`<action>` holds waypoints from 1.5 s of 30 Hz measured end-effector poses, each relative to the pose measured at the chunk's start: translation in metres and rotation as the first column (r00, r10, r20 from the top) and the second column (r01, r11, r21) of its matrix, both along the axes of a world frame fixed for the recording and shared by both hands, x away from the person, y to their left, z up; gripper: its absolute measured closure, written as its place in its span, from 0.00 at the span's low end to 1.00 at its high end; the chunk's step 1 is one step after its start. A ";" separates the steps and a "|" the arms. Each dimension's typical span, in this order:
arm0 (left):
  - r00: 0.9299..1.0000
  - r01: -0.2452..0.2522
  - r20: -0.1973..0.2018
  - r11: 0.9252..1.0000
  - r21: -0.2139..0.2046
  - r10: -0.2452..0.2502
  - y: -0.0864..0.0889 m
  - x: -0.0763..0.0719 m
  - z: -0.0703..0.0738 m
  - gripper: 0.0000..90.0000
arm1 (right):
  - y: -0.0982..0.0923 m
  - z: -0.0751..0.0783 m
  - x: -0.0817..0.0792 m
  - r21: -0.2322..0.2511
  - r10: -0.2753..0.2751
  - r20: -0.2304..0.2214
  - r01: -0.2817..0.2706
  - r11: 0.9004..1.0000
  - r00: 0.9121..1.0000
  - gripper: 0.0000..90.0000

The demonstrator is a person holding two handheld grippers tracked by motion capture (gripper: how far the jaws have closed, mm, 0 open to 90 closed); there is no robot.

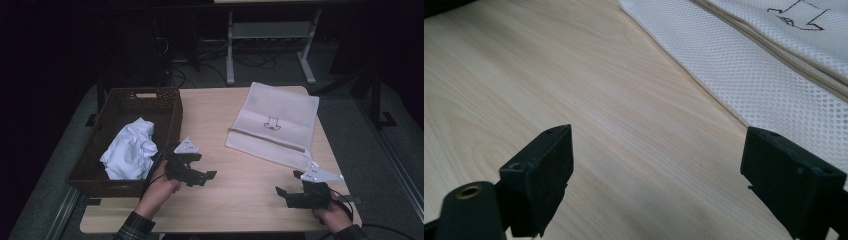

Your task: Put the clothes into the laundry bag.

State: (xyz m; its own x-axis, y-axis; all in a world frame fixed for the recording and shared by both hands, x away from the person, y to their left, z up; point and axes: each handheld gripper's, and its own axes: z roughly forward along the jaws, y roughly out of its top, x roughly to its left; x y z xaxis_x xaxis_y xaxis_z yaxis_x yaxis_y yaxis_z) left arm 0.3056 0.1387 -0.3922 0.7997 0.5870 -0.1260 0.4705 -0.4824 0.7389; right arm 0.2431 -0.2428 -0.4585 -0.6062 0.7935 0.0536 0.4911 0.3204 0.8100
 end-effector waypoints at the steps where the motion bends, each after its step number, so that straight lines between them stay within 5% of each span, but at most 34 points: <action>1: 1.000 0.000 0.007 1.000 0.013 0.000 0.000 0.001 0.002 0.20 | 0.000 0.000 0.000 0.000 0.000 0.001 0.000 1.000 1.000 0.14; 7: 0.999 -0.021 -0.040 1.000 -0.022 0.020 0.004 0.010 0.008 0.20 | 0.000 0.000 0.001 -0.001 -0.007 -0.002 0.007 1.000 1.000 0.14; 11: 0.998 0.006 -0.058 1.000 -0.002 -0.006 0.002 0.010 0.011 0.20 | -0.001 0.000 0.001 -0.002 -0.007 0.000 0.007 1.000 1.000 0.14; 18: 0.999 0.040 -0.025 0.999 0.017 -0.040 0.000 0.019 0.023 0.20 | -0.002 -0.001 0.001 -0.009 -0.006 0.005 0.006 1.000 1.000 0.14; 30: 0.995 0.073 -0.066 0.997 0.031 -0.071 0.012 0.042 0.034 0.20 | -0.004 -0.002 0.001 -0.012 -0.027 0.004 0.028 1.000 1.000 0.14; 34: 0.996 0.073 -0.060 0.997 0.013 -0.072 0.018 0.047 0.035 0.20 | -0.005 -0.003 0.003 -0.007 -0.048 -0.001 0.048 0.999 0.999 0.14; 45: 0.998 0.059 -0.028 0.997 0.052 -0.057 0.024 0.054 0.036 0.20 | -0.007 -0.003 0.006 0.008 -0.066 -0.009 0.066 0.998 0.998 0.14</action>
State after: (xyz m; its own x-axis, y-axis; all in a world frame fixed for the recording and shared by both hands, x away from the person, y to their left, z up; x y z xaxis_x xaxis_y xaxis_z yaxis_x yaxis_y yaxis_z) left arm 0.3592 0.1629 -0.3562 0.8294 0.5460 -0.1178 0.4596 -0.5471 0.6996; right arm 0.2489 -0.2497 -0.4616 -0.5522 0.8311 0.0651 0.5179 0.2809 0.8080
